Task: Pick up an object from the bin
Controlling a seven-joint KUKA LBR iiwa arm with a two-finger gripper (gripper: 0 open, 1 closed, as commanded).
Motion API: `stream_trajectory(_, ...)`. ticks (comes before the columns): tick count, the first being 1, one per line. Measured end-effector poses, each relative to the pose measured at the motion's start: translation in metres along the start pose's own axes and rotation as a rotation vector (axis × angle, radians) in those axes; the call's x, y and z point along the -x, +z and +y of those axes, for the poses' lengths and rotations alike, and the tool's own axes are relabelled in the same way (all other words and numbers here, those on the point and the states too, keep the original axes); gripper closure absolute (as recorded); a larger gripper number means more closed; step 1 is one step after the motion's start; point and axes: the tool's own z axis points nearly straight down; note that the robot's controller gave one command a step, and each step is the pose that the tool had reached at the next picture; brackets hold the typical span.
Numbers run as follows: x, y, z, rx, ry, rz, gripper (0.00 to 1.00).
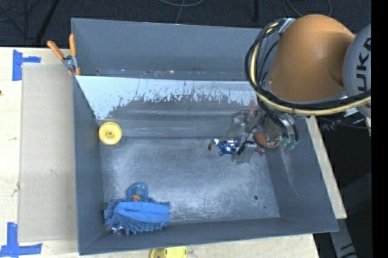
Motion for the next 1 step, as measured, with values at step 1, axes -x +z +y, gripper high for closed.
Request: stream_trajectory(1, 0.0, 0.0, 0.0, 0.0, 0.0, 0.0, 1.0)
